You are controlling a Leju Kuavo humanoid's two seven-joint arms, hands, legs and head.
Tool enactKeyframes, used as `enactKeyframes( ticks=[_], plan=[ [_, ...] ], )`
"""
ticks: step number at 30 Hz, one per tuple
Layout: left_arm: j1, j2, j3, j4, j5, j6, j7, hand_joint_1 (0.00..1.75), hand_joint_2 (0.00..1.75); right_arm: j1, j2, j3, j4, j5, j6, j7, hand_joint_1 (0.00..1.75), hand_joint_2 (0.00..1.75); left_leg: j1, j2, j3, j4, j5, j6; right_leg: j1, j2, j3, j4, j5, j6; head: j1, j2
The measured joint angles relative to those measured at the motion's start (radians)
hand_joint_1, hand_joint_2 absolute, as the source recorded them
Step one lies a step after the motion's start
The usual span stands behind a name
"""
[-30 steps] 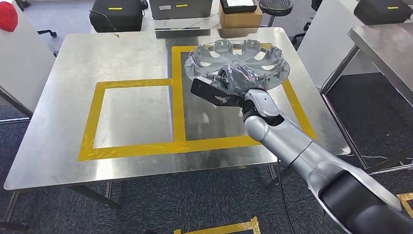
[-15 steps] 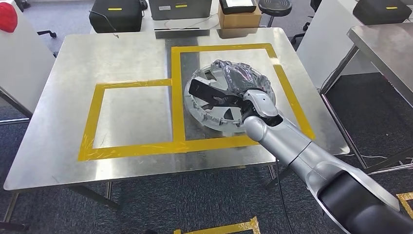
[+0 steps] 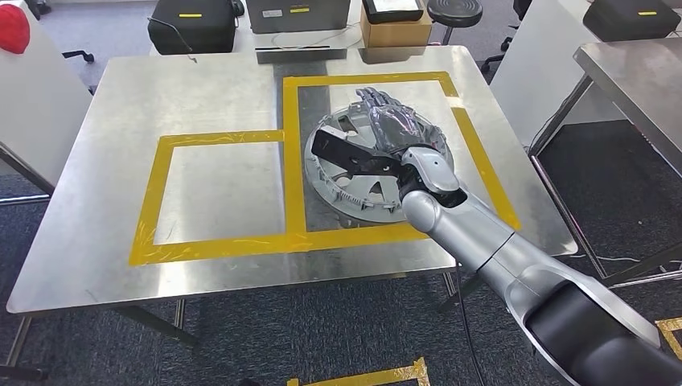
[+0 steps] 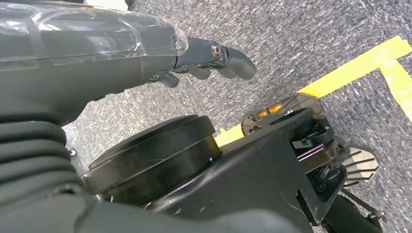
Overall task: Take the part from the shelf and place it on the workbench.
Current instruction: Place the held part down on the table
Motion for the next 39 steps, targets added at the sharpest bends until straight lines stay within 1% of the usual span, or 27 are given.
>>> enactKeyframes(
  ticks=[7, 10, 12, 14, 15, 17, 19, 21, 22, 24, 26, 28, 29, 31, 34, 36, 39],
  plan=[
    [0.000, 0.000, 0.000, 0.000, 0.000, 0.000, 0.001, 0.00, 0.00, -0.001, 0.000, 0.000, 0.000, 0.001, -0.004, -0.002, 0.00, 0.00, 0.000, 0.000, 0.000, 0.000, 0.000, 0.000, 0.000, 0.000, 0.000, 0.000, 0.000, 0.000, 0.000, 0.000],
    [0.000, 0.000, 0.000, 0.000, 0.000, 0.000, 0.001, 0.00, 0.00, -0.001, -0.001, -0.001, -0.001, -0.005, -0.025, -0.003, 0.00, 0.00, 0.000, -0.001, 0.000, 0.000, 0.000, 0.000, 0.000, 0.000, 0.000, 0.000, 0.000, 0.000, 0.000, 0.000],
    [0.001, 0.000, 0.000, 0.000, 0.000, 0.000, 0.002, 0.00, 0.00, -0.002, -0.010, -0.006, -0.008, -0.019, -0.050, 0.000, 0.00, 0.00, 0.000, -0.003, 0.000, 0.000, 0.000, 0.000, 0.000, 0.000, 0.000, 0.000, 0.000, 0.000, 0.000, 0.000],
    [0.002, 0.000, 0.000, 0.000, 0.002, 0.001, 0.002, 0.00, 0.00, -0.004, -0.031, -0.019, -0.026, -0.045, -0.077, 0.021, 0.00, 0.00, -0.001, -0.007, 0.001, 0.000, 0.000, 0.000, 0.000, -0.001, 0.000, -0.001, 0.000, 0.000, -0.001, 0.000],
    [0.004, 0.000, 0.000, 0.000, 0.004, 0.002, 0.001, 0.00, 0.00, -0.004, -0.047, -0.029, -0.038, -0.061, -0.086, 0.037, 0.00, 0.00, -0.001, -0.011, 0.002, 0.001, 0.000, 0.000, 0.000, -0.002, 0.001, -0.001, 0.000, 0.000, -0.002, 0.000],
    [0.009, 0.000, 0.000, 0.000, 0.009, 0.006, -0.003, 0.00, 0.00, 0.003, -0.102, -0.060, -0.070, -0.105, -0.101, 0.081, 0.00, 0.00, -0.001, -0.022, 0.003, 0.001, 0.000, 0.000, 0.001, -0.006, 0.003, -0.002, 0.000, 0.000, -0.004, 0.000],
    [0.019, 0.000, 0.000, 0.000, 0.015, 0.010, -0.009, 0.00, 0.00, 0.027, -0.178, -0.104, -0.108, -0.153, -0.116, 0.125, 0.00, 0.00, -0.001, -0.037, 0.005, 0.001, 0.001, -0.001, 0.002, -0.013, 0.008, -0.005, -0.001, 0.000, -0.005, 0.000],
    [0.031, -0.001, 0.000, 0.000, 0.022, 0.012, -0.015, 0.00, 0.00, 0.084, -0.275, -0.167, -0.152, -0.211, -0.147, 0.164, 0.00, 0.00, 0.000, -0.054, 0.008, 0.001, 0.001, -0.001, 0.004, -0.019, 0.017, -0.010, -0.003, 0.000, -0.006, 0.000],
    [0.036, -0.002, 0.000, 0.000, 0.026, 0.013, -0.018, 0.00, 0.00, 0.128, -0.331, -0.209, -0.176, -0.245, -0.169, 0.180, 0.00, 0.00, 0.001, -0.064, 0.009, 0.001, 0.001, -0.001, 0.005, -0.023, 0.022, -0.013, -0.006, 0.001, -0.006, 0.000],
    [0.047, -0.004, 0.000, 0.000, 0.033, 0.013, -0.022, 0.00, 0.00, 0.246, -0.437, -0.305, -0.223, -0.311, -0.219, 0.195, 0.00, 0.00, 0.005, -0.086, 0.015, 0.000, 0.001, 0.000, 0.006, -0.032, 0.034, -0.021, -0.011, 0.004, -0.005, 0.000],
    [0.057, -0.006, 0.000, 0.001, 0.039, 0.012, -0.022, 0.00, 0.00, 0.409, -0.532, -0.433, -0.267, -0.364, -0.261, 0.199, 0.00, 0.00, 0.008, -0.106, 0.020, -0.001, -0.001, 0.000, 0.008, -0.042, 0.050, -0.028, -0.017, 0.008, -0.002, 0.000],
    [0.068, -0.007, 0.000, 0.001, 0.045, 0.010, -0.017, 0.00, 0.00, 0.597, -0.607, -0.597, -0.322, -0.403, -0.278, 0.200, 0.00, 0.00, 0.009, -0.119, 0.022, -0.002, -0.002, 0.002, 0.007, -0.052, 0.062, -0.032, -0.022, 0.011, 0.004, 0.000],
    [0.072, -0.007, 0.000, 0.001, 0.048, 0.009, -0.014, 0.00, 0.00, 0.683, -0.631, -0.682, -0.350, -0.415, -0.277, 0.199, 0.00, 0.00, 0.009, -0.121, 0.022, -0.003, -0.003, 0.003, 0.006, -0.055, 0.064, -0.033, -0.024, 0.013, 0.006, 0.000],
    [0.078, -0.007, 0.000, 0.002, 0.051, 0.007, -0.006, 0.00, 0.00, 0.825, -0.657, -0.844, -0.398, -0.430, -0.266, 0.195, 0.00, 0.00, 0.007, -0.118, 0.022, -0.003, -0.005, 0.005, 0.004, -0.056, 0.064, -0.033, -0.026, 0.016, 0.006, 0.000],
    [0.082, -0.006, 0.000, 0.003, 0.054, 0.004, 0.003, 0.00, 0.00, 0.993, -0.662, -1.057, -0.452, -0.442, -0.241, 0.186, 0.00, 0.00, 0.006, -0.107, 0.024, -0.005, -0.007, 0.008, 0.002, -0.052, 0.063, -0.033, -0.027, 0.017, 0.005, 0.000],
    [0.084, -0.006, 0.000, 0.003, 0.055, 0.003, 0.005, 0.00, 0.00, 1.068, -0.656, -1.178, -0.478, -0.445, -0.232, 0.180, 0.00, 0.00, 0.004, -0.098, 0.026, -0.007, -0.007, 0.009, -0.001, -0.045, 0.061, -0.032, -0.027, 0.018, 0.005, 0.000],
    [0.084, -0.006, 0.000, 0.003, 0.060, 0.005, 0.000, 0.00, 0.00, 1.133, -0.642, -1.330, -0.504, -0.435, -0.239, 0.179, 0.00, 0.00, 0.001, -0.079, 0.029, -0.009, -0.009, 0.010, -0.003, -0.029, 0.058, -0.031, -0.027, 0.019, 0.003, 0.000]
  ],
)
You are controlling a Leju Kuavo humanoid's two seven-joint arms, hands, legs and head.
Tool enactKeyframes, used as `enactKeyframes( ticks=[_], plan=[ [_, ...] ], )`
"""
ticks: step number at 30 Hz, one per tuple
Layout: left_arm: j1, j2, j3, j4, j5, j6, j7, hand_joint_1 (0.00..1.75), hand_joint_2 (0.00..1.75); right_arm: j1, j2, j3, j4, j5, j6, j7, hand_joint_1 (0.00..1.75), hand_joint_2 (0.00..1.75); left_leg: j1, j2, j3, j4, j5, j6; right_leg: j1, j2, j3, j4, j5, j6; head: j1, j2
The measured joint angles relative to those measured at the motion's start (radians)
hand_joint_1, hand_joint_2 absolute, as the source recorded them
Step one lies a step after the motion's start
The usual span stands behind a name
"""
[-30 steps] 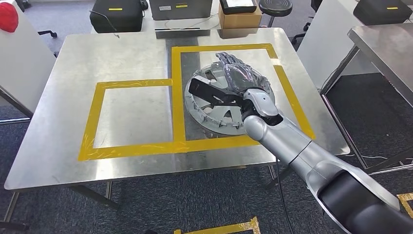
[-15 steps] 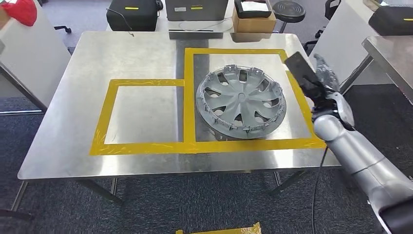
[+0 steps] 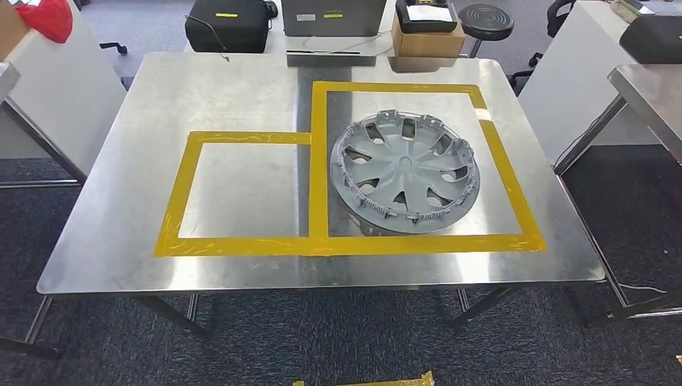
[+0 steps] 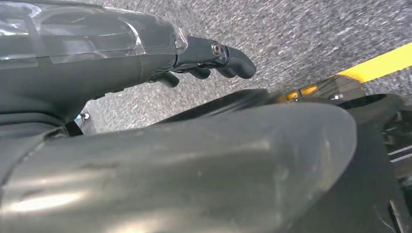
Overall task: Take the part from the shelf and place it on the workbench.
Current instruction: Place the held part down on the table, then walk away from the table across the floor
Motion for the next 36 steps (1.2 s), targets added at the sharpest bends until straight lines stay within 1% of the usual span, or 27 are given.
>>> enactKeyframes(
  ticks=[4, 7, 11, 14, 18, 21, 29, 36],
  plan=[
    [-0.002, 0.000, 0.000, 0.000, 0.004, 0.004, -0.007, 0.00, 0.00, 0.048, 0.026, -0.143, -0.013, 0.011, -0.016, 0.004, 0.00, 0.00, 0.000, 0.022, 0.005, -0.003, -0.002, 0.001, -0.001, 0.020, -0.002, 0.000, 0.003, 0.001, -0.001, 0.000],
    [-0.004, 0.000, 0.000, 0.000, 0.004, 0.005, -0.007, 0.00, 0.00, 0.068, 0.046, -0.220, -0.020, 0.012, -0.018, 0.004, 0.00, 0.00, 0.000, 0.032, 0.007, -0.004, -0.003, 0.000, -0.001, 0.030, -0.004, 0.001, 0.005, 0.001, -0.001, 0.000],
    [-0.008, 0.000, 0.001, 0.000, 0.010, 0.007, -0.012, 0.00, 0.00, 0.082, 0.065, -0.279, -0.025, 0.007, -0.047, 0.009, 0.00, 0.00, 0.000, 0.036, 0.008, -0.005, -0.003, 0.000, -0.001, 0.034, -0.005, 0.001, 0.006, 0.001, -0.001, 0.000],
    [-0.011, 0.000, 0.001, 0.000, 0.018, 0.008, -0.014, 0.00, 0.00, 0.093, 0.082, -0.315, -0.022, -0.023, -0.130, 0.015, 0.00, 0.00, 0.000, 0.038, 0.008, -0.005, -0.003, 0.000, -0.001, 0.035, -0.005, 0.001, 0.006, 0.001, -0.001, 0.000],
    [-0.014, 0.000, 0.002, 0.000, 0.023, 0.007, -0.002, 0.00, 0.00, 0.114, 0.103, -0.326, -0.010, -0.096, -0.243, -0.003, 0.00, 0.00, 0.000, 0.042, 0.009, -0.005, -0.003, 0.000, -0.001, 0.038, -0.006, 0.001, 0.007, 0.000, -0.001, 0.000],
    [-0.015, 0.000, 0.002, 0.000, 0.023, 0.006, 0.000, 0.00, 0.00, 0.131, 0.114, -0.324, -0.001, -0.130, -0.278, -0.020, 0.00, 0.00, 0.000, 0.044, 0.009, -0.005, -0.003, 0.000, -0.001, 0.040, -0.006, 0.001, 0.007, 0.000, -0.001, 0.000],
    [-0.017, 0.000, 0.002, 0.000, 0.023, 0.006, 0.000, 0.00, 0.00, 0.151, 0.126, -0.324, 0.019, -0.148, -0.290, -0.026, 0.00, 0.00, -0.001, 0.051, 0.008, -0.005, -0.003, 0.001, -0.001, 0.043, -0.006, 0.001, 0.008, 0.001, -0.001, 0.000],
    [-0.018, 0.001, 0.002, 0.000, 0.022, 0.004, 0.002, 0.00, 0.00, 0.173, 0.126, -0.321, 0.026, -0.172, -0.290, -0.033, 0.00, 0.00, -0.008, 0.055, 0.008, -0.005, -0.003, 0.002, -0.009, 0.046, -0.006, 0.000, 0.012, 0.006, -0.001, 0.000]
  ],
)
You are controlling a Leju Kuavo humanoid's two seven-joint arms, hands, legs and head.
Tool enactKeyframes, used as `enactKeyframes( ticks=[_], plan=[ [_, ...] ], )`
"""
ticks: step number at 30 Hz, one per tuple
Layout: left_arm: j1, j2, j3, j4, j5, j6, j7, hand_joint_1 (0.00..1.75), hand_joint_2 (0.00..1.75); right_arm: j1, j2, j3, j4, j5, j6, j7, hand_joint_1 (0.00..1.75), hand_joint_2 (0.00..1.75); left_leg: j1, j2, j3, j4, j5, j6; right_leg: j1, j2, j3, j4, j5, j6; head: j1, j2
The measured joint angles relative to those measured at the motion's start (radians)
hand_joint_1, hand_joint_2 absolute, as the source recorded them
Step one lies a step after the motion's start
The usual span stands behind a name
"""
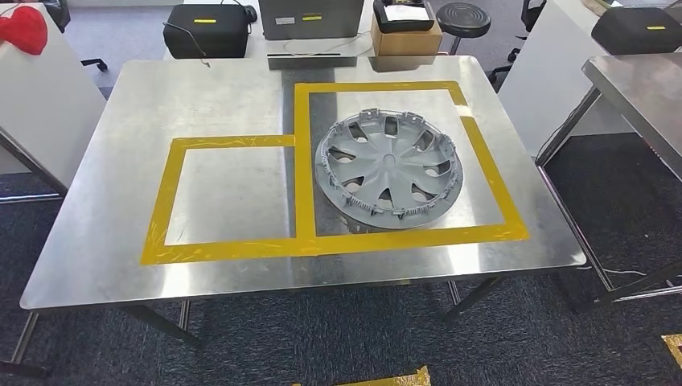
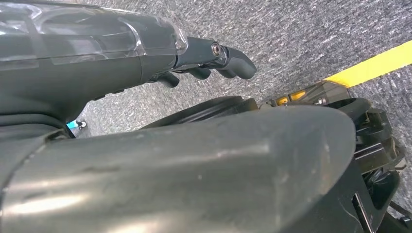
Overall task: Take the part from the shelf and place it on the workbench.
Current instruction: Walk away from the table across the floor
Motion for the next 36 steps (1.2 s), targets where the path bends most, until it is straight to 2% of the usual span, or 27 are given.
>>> enactKeyframes(
  ticks=[4, 7, 8, 9, 11, 12, 13, 14, 15, 17, 18, 19, 21, 23, 25, 27, 28, 29, 30, 31, 33, 34, 36],
  plan=[
    [-0.001, 0.000, 0.000, 0.000, 0.000, -0.001, 0.003, 0.00, 0.00, 0.008, 0.000, 0.004, 0.002, -0.002, 0.001, -0.002, 0.00, 0.00, -0.008, 0.002, 0.000, 0.001, 0.002, 0.009, -0.008, 0.002, 0.000, -0.002, 0.005, 0.008, 0.000, 0.000],
    [-0.002, 0.000, 0.000, 0.000, 0.000, -0.001, 0.003, 0.00, 0.00, 0.015, -0.002, 0.004, 0.003, -0.002, 0.001, -0.003, 0.00, 0.00, -0.008, 0.007, -0.001, -0.012, 0.018, 0.025, -0.011, 0.003, -0.003, -0.003, 0.006, 0.019, -0.002, 0.000],
    [-0.003, 0.001, 0.000, 0.000, 0.000, -0.001, 0.004, 0.00, 0.00, 0.018, -0.003, 0.004, 0.003, -0.003, 0.002, -0.003, 0.00, 0.00, -0.007, 0.009, -0.002, -0.019, 0.026, 0.032, -0.011, -0.002, -0.011, 0.012, -0.008, 0.021, 0.000, 0.000],
    [-0.004, 0.000, 0.000, 0.000, 0.000, -0.001, 0.004, 0.00, 0.00, 0.020, -0.004, 0.004, 0.003, -0.003, 0.002, -0.004, 0.00, 0.00, -0.006, 0.011, -0.004, -0.025, 0.033, 0.036, -0.010, -0.007, -0.025, 0.046, -0.036, 0.021, 0.003, 0.000],
    [-0.003, -0.001, 0.000, 0.000, 0.000, -0.001, 0.005, 0.00, 0.00, 0.021, -0.004, 0.005, 0.004, -0.006, 0.004, -0.004, 0.00, 0.00, -0.011, 0.015, -0.009, -0.027, 0.039, 0.041, -0.009, -0.015, -0.071, 0.166, -0.105, 0.020, 0.010, 0.000],
    [-0.003, -0.001, 0.000, 0.000, 0.000, -0.001, 0.006, 0.00, 0.00, 0.022, -0.004, 0.005, 0.004, -0.007, 0.004, -0.004, 0.00, 0.00, -0.013, 0.017, -0.013, -0.026, 0.040, 0.042, -0.008, -0.016, -0.092, 0.224, -0.129, 0.020, 0.012, 0.000],
    [-0.002, -0.001, 0.000, 0.000, 0.001, -0.001, 0.006, 0.00, 0.00, 0.023, -0.003, 0.005, 0.004, -0.008, 0.004, -0.004, 0.00, 0.00, -0.016, 0.018, -0.014, -0.026, 0.041, 0.043, -0.008, -0.016, -0.100, 0.257, -0.133, 0.018, 0.013, 0.000],
    [-0.002, -0.001, 0.000, 0.000, 0.001, -0.001, 0.006, 0.00, 0.00, 0.024, -0.003, 0.005, 0.004, -0.009, 0.004, -0.004, 0.00, 0.00, -0.018, 0.018, -0.015, -0.025, 0.042, 0.042, -0.008, -0.016, -0.093, 0.254, -0.118, 0.016, 0.013, 0.000],
    [-0.002, -0.001, 0.000, 0.000, 0.001, -0.001, 0.006, 0.00, 0.00, 0.024, -0.002, 0.005, 0.004, -0.009, 0.004, -0.004, 0.00, 0.00, -0.019, 0.018, -0.015, -0.025, 0.042, 0.042, -0.008, -0.016, -0.068, 0.212, -0.085, 0.013, 0.013, 0.000],
    [-0.004, -0.002, 0.000, 0.000, 0.001, -0.001, 0.006, 0.00, 0.00, 0.024, -0.003, 0.005, 0.004, -0.009, 0.005, -0.004, 0.00, 0.00, -0.021, 0.018, -0.016, -0.023, 0.043, 0.037, -0.006, -0.016, -0.001, 0.083, -0.031, 0.004, 0.014, 0.000],
    [-0.005, -0.003, 0.000, -0.001, 0.002, -0.001, 0.006, 0.00, 0.00, 0.026, -0.005, 0.005, 0.003, -0.010, 0.006, -0.004, 0.00, 0.00, -0.021, 0.017, -0.019, -0.022, 0.045, 0.032, -0.003, -0.016, 0.023, 0.034, -0.017, -0.001, 0.014, 0.000],
    [-0.006, -0.004, 0.000, -0.001, 0.002, -0.001, 0.006, 0.00, 0.00, 0.026, -0.007, 0.005, 0.003, -0.010, 0.007, -0.004, 0.00, 0.00, -0.022, 0.016, -0.022, -0.021, 0.047, 0.025, 0.000, -0.016, 0.034, 0.008, -0.016, -0.006, 0.013, 0.000],
    [-0.007, -0.004, 0.000, -0.001, 0.002, -0.001, 0.005, 0.00, 0.00, 0.027, -0.012, 0.004, 0.002, -0.010, 0.008, -0.004, 0.00, 0.00, -0.020, 0.013, -0.029, -0.022, 0.055, 0.011, 0.003, -0.018, 0.035, -0.006, -0.014, -0.014, 0.012, 0.000],
    [-0.008, -0.004, 0.000, -0.001, 0.002, -0.001, 0.005, 0.00, 0.00, 0.026, -0.016, 0.004, 0.002, -0.010, 0.009, -0.004, 0.00, 0.00, -0.019, 0.011, -0.042, -0.005, 0.033, -0.001, 0.000, -0.022, 0.033, -0.023, -0.004, -0.026, 0.006, 0.000],
    [-0.008, -0.004, 0.000, -0.001, 0.002, -0.001, 0.004, 0.00, 0.00, 0.026, -0.017, 0.005, 0.002, -0.010, 0.010, -0.004, 0.00, 0.00, -0.015, 0.015, -0.077, 0.079, -0.035, -0.013, -0.003, -0.028, 0.024, -0.035, 0.010, -0.038, -0.005, 0.000],
    [-0.008, -0.004, 0.000, -0.001, 0.003, -0.001, 0.004, 0.00, 0.00, 0.026, -0.016, 0.005, 0.002, -0.011, 0.011, -0.004, 0.00, 0.00, -0.007, 0.019, -0.120, 0.200, -0.103, -0.022, -0.003, -0.030, 0.007, -0.032, 0.020, -0.041, -0.014, 0.000],
    [-0.008, -0.004, 0.000, -0.001, 0.003, -0.001, 0.004, 0.00, 0.00, 0.026, -0.016, 0.005, 0.002, -0.011, 0.013, -0.004, 0.00, 0.00, -0.004, 0.020, -0.129, 0.236, -0.112, -0.026, -0.003, -0.031, -0.003, -0.028, 0.024, -0.041, -0.018, 0.000],
    [-0.008, -0.004, 0.000, -0.001, 0.003, 0.000, 0.004, 0.00, 0.00, 0.026, -0.015, 0.005, 0.002, -0.011, 0.014, -0.004, 0.00, 0.00, -0.002, 0.020, -0.121, 0.240, -0.100, -0.029, -0.003, -0.031, -0.014, -0.023, 0.029, -0.039, -0.021, 0.000],
    [-0.008, -0.004, 0.000, -0.001, 0.003, 0.000, 0.004, 0.00, 0.00, 0.026, -0.015, 0.005, 0.002, -0.011, 0.016, -0.005, 0.00, 0.00, 0.000, 0.021, -0.097, 0.208, -0.070, -0.030, -0.003, -0.031, -0.024, -0.018, 0.033, -0.037, -0.025, 0.000],
    [-0.008, -0.004, 0.000, -0.001, 0.003, 0.001, 0.004, 0.00, 0.00, 0.026, -0.014, 0.005, 0.002, -0.011, 0.017, -0.006, 0.00, 0.00, 0.002, 0.021, -0.057, 0.147, -0.035, -0.031, -0.004, -0.031, -0.034, -0.011, 0.037, -0.033, -0.030, 0.000],
    [-0.010, -0.004, 0.000, -0.001, 0.004, 0.001, 0.003, 0.00, 0.00, 0.026, -0.012, 0.005, 0.002, -0.012, 0.020, -0.011, 0.00, 0.00, 0.002, 0.019, 0.018, 0.022, -0.004, -0.025, -0.003, -0.029, -0.048, -0.001, 0.046, -0.023, -0.036, 0.000],
    [-0.011, -0.004, 0.000, -0.001, 0.004, 0.001, 0.003, 0.00, 0.00, 0.025, -0.012, 0.005, 0.002, -0.012, 0.022, -0.014, 0.00, 0.00, 0.001, 0.018, 0.037, -0.014, -0.003, -0.020, -0.003, -0.028, -0.051, 0.002, 0.052, -0.017, -0.038, 0.000],
    [-0.012, -0.004, 0.000, -0.001, 0.006, 0.001, 0.002, 0.00, 0.00, 0.024, -0.012, 0.005, 0.002, -0.012, 0.024, -0.020, 0.00, 0.00, -0.003, 0.015, 0.033, -0.027, 0.002, -0.004, -0.004, -0.026, -0.053, -0.002, 0.068, -0.004, -0.037, 0.000]
  ],
)
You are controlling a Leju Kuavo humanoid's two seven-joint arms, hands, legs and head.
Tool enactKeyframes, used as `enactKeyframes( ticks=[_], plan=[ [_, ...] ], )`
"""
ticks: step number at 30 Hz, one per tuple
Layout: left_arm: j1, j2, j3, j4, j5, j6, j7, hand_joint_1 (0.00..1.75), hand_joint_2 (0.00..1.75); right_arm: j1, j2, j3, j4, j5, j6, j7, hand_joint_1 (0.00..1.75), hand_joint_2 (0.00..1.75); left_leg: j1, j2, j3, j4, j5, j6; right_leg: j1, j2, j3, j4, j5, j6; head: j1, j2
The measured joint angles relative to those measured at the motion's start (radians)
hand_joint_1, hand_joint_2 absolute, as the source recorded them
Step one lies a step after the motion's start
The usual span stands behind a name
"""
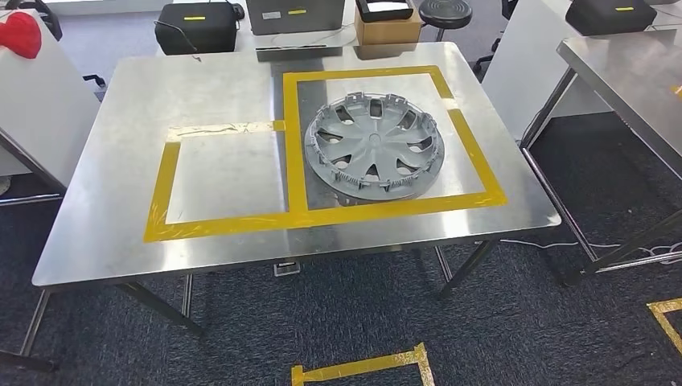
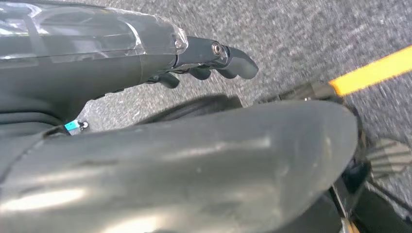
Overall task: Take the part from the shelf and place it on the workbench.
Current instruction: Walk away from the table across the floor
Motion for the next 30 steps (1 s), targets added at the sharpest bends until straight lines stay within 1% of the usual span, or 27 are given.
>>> enactKeyframes(
  ticks=[1, 2, 3, 4, 6, 7, 8, 9, 10, 11, 12, 13, 14, 15, 17, 18, 19, 21, 22, 23, 24, 25, 26, 27, 28, 29, 30],
  plan=[
    [0.000, 0.000, 0.000, 0.000, 0.001, 0.000, 0.000, 0.00, 0.00, 0.000, 0.000, 0.000, 0.000, 0.000, 0.001, -0.002, 0.00, 0.00, 0.001, 0.001, -0.007, -0.002, 0.008, 0.008, -0.002, 0.001, -0.001, -0.002, 0.004, 0.005, 0.000, 0.000],
    [-0.001, 0.000, 0.000, 0.000, 0.001, 0.000, 0.000, 0.00, 0.00, 0.001, 0.001, 0.000, 0.001, -0.001, 0.001, -0.002, 0.00, 0.00, 0.001, 0.001, -0.016, -0.003, 0.018, 0.016, -0.003, 0.002, -0.006, 0.004, -0.008, 0.010, 0.002, 0.000],
    [-0.001, 0.000, 0.000, 0.000, 0.001, 0.001, 0.000, 0.00, 0.00, 0.001, 0.003, 0.000, 0.001, -0.003, 0.002, -0.003, 0.00, 0.00, 0.002, 0.002, -0.027, -0.005, 0.030, 0.024, -0.004, 0.002, -0.016, 0.027, -0.038, 0.014, 0.005, 0.000],
    [-0.002, -0.001, 0.000, 0.000, 0.002, 0.001, 0.000, 0.00, 0.00, 0.000, 0.005, 0.000, 0.002, -0.006, 0.004, -0.005, 0.00, 0.00, 0.001, 0.003, -0.040, -0.007, 0.042, 0.030, -0.005, 0.002, -0.030, 0.071, -0.086, 0.016, 0.009, 0.000],
    [-0.002, -0.001, 0.000, 0.000, 0.002, 0.002, -0.001, 0.00, 0.00, -0.003, 0.012, 0.001, 0.005, -0.013, 0.007, -0.015, 0.00, 0.00, -0.006, 0.003, -0.069, -0.006, 0.066, 0.038, -0.005, 0.002, -0.059, 0.199, -0.182, 0.020, 0.016, 0.000],
    [-0.001, -0.001, 0.000, 0.000, 0.003, 0.002, -0.001, 0.00, 0.00, -0.005, 0.017, 0.003, 0.008, -0.019, 0.008, -0.022, 0.00, 0.00, -0.011, 0.002, -0.085, -0.005, 0.078, 0.040, -0.004, 0.002, -0.064, 0.251, -0.203, 0.019, 0.018, 0.000],
    [-0.001, -0.001, 0.000, 0.000, 0.003, 0.002, -0.001, 0.00, 0.00, -0.009, 0.024, 0.006, 0.012, -0.025, 0.009, -0.031, 0.00, 0.00, -0.015, 0.002, -0.099, -0.004, 0.089, 0.042, -0.003, 0.002, -0.054, 0.274, -0.200, 0.015, 0.020, 0.000],
    [-0.001, -0.001, 0.000, 0.000, 0.003, 0.002, -0.001, 0.00, 0.00, -0.013, 0.031, 0.010, 0.017, -0.033, 0.010, -0.041, 0.00, 0.00, -0.019, 0.000, -0.113, -0.004, 0.100, 0.042, -0.001, 0.002, -0.028, 0.260, -0.177, 0.009, 0.022, 0.000],
    [-0.001, 0.000, 0.000, 0.000, 0.004, 0.003, -0.001, 0.00, 0.00, -0.016, 0.037, 0.014, 0.022, -0.040, 0.011, -0.051, 0.00, 0.00, -0.023, -0.001, -0.125, -0.004, 0.110, 0.042, 0.003, 0.002, 0.015, 0.210, -0.147, 0.000, 0.025, 0.000],
    [-0.001, -0.001, 0.000, 0.000, 0.004, 0.003, -0.001, 0.00, 0.00, -0.020, 0.041, 0.018, 0.028, -0.048, 0.012, -0.060, 0.00, 0.00, -0.026, -0.002, -0.134, -0.004, 0.120, 0.042, 0.009, 0.002, 0.069, 0.133, -0.128, -0.013, 0.028, 0.000],
    [-0.002, -0.002, 0.000, 0.000, 0.004, 0.003, -0.001, 0.00, 0.00, -0.023, 0.044, 0.023, 0.035, -0.056, 0.013, -0.071, 0.00, 0.00, -0.029, -0.004, -0.140, -0.003, 0.128, 0.039, 0.014, 0.002, 0.121, 0.051, -0.122, -0.024, 0.029, 0.000],
    [-0.002, -0.003, 0.000, 0.000, 0.004, 0.003, 0.000, 0.00, 0.00, -0.027, 0.046, 0.028, 0.042, -0.065, 0.016, -0.082, 0.00, 0.00, -0.030, -0.004, -0.144, -0.003, 0.137, 0.035, 0.019, 0.001, 0.158, -0.010, -0.124, -0.032, 0.029, 0.000],
    [-0.002, -0.004, 0.000, 0.000, 0.004, 0.003, 0.000, 0.00, 0.00, -0.031, 0.049, 0.035, 0.052, -0.074, 0.020, -0.093, 0.00, 0.00, -0.028, -0.004, -0.146, -0.004, 0.144, 0.030, 0.023, 0.001, 0.178, -0.048, -0.130, -0.039, 0.029, 0.000],
    [-0.002, -0.004, 0.000, 0.000, 0.004, 0.003, 0.000, 0.00, 0.00, -0.036, 0.052, 0.042, 0.063, -0.086, 0.027, -0.105, 0.00, 0.00, -0.026, -0.005, -0.148, -0.005, 0.152, 0.023, 0.026, 0.001, 0.183, -0.061, -0.128, -0.041, 0.030, 0.000],
    [-0.002, -0.003, 0.000, 0.000, 0.004, 0.003, 0.000, 0.00, 0.00, -0.049, 0.063, 0.064, 0.093, -0.117, 0.046, -0.128, 0.00, 0.00, -0.022, -0.005, -0.158, -0.001, 0.152, 0.011, 0.026, -0.002, 0.172, -0.073, -0.103, -0.047, 0.034, 0.000],
    [-0.002, -0.003, 0.000, 0.000, 0.004, 0.003, 0.000, 0.00, 0.00, -0.055, 0.069, 0.078, 0.110, -0.135, 0.055, -0.142, 0.00, 0.00, -0.022, -0.004, -0.168, 0.014, 0.127, 0.005, 0.024, -0.004, 0.161, -0.081, -0.088, -0.051, 0.035, 0.000],
    [-0.002, -0.002, 0.000, 0.000, 0.004, 0.003, 0.000, 0.00, 0.00, -0.059, 0.076, 0.093, 0.127, -0.150, 0.061, -0.155, 0.00, 0.00, -0.021, -0.002, -0.181, 0.046, 0.085, 0.000, 0.021, -0.007, 0.147, -0.086, -0.073, -0.054, 0.032, 0.000],
    [-0.002, -0.002, 0.000, 0.000, 0.005, 0.003, 0.000, 0.00, 0.00, -0.064, 0.089, 0.120, 0.159, -0.172, 0.068, -0.175, 0.00, 0.00, -0.015, 0.002, -0.207, 0.154, -0.017, -0.011, 0.019, -0.008, 0.113, -0.084, -0.048, -0.056, 0.025, 0.000],
    [-0.002, -0.001, 0.000, 0.000, 0.005, 0.003, 0.000, 0.00, 0.00, -0.068, 0.095, 0.133, 0.174, -0.181, 0.073, -0.181, 0.00, 0.00, -0.011, 0.004, -0.213, 0.211, -0.042, -0.016, 0.018, -0.009, 0.094, -0.079, -0.037, -0.055, 0.021, 0.000],
    [-0.002, 0.000, 0.000, 0.000, 0.005, 0.003, 0.000, 0.00, 0.00, -0.073, 0.102, 0.147, 0.190, -0.191, 0.079, -0.188, 0.00, 0.00, -0.007, 0.005, -0.210, 0.249, -0.042, -0.021, 0.017, -0.009, 0.075, -0.074, -0.026, -0.053, 0.018, 0.000],
    [-0.002, 0.001, 0.000, 0.000, 0.005, 0.003, 0.000, 0.00, 0.00, -0.081, 0.109, 0.162, 0.209, -0.202, 0.087, -0.196, 0.00, 0.00, -0.004, 0.005, -0.193, 0.259, -0.018, -0.025, 0.016, -0.009, 0.055, -0.067, -0.016, -0.050, 0.013, 0.000],
    [-0.002, 0.002, 0.000, 0.000, 0.005, 0.003, 0.000, 0.00, 0.00, -0.091, 0.118, 0.180, 0.232, -0.215, 0.095, -0.209, 0.00, 0.00, -0.002, 0.006, -0.160, 0.235, 0.016, -0.028, 0.014, -0.008, 0.036, -0.058, -0.008, -0.046, 0.009, 0.000],
    [-0.003, 0.002, 0.000, 0.000, 0.005, 0.003, 0.000, 0.00, 0.00, -0.102, 0.129, 0.201, 0.260, -0.229, 0.104, -0.225, 0.00, 0.00, 0.001, 0.005, -0.113, 0.180, 0.040, -0.030, 0.013, -0.008, 0.019, -0.048, -0.001, -0.042, 0.005, 0.000],
    [-0.004, 0.003, 0.000, 0.000, 0.005, 0.003, 0.000, 0.00, 0.00, -0.114, 0.140, 0.223, 0.288, -0.243, 0.112, -0.243, 0.00, 0.00, 0.001, 0.004, -0.058, 0.105, 0.041, -0.030, 0.012, -0.008, 0.004, -0.036, 0.004, -0.036, 0.002, 0.000],
    [-0.005, 0.003, 0.000, 0.000, 0.004, 0.003, 0.000, 0.00, 0.00, -0.128, 0.150, 0.244, 0.319, -0.257, 0.121, -0.264, 0.00, 0.00, 0.000, 0.003, -0.014, 0.040, 0.029, -0.025, 0.011, -0.007, -0.006, -0.026, 0.010, -0.031, 0.000, 0.000],
    [-0.006, 0.003, 0.000, 0.000, 0.004, 0.003, 0.000, 0.00, 0.00, -0.144, 0.160, 0.266, 0.353, -0.271, 0.132, -0.287, 0.00, 0.00, -0.003, 0.002, 0.014, -0.008, 0.012, -0.019, 0.011, -0.007, -0.012, -0.020, 0.016, -0.024, 0.000, 0.000],
    [-0.006, 0.003, 0.000, 0.000, 0.004, 0.003, 0.000, 0.00, 0.00, -0.162, 0.169, 0.287, 0.387, -0.284, 0.142, -0.310, 0.00, 0.00, -0.006, 0.002, 0.025, -0.031, 0.001, -0.011, 0.010, -0.006, -0.015, -0.019, 0.024, -0.018, 0.000, 0.000]
  ],
)
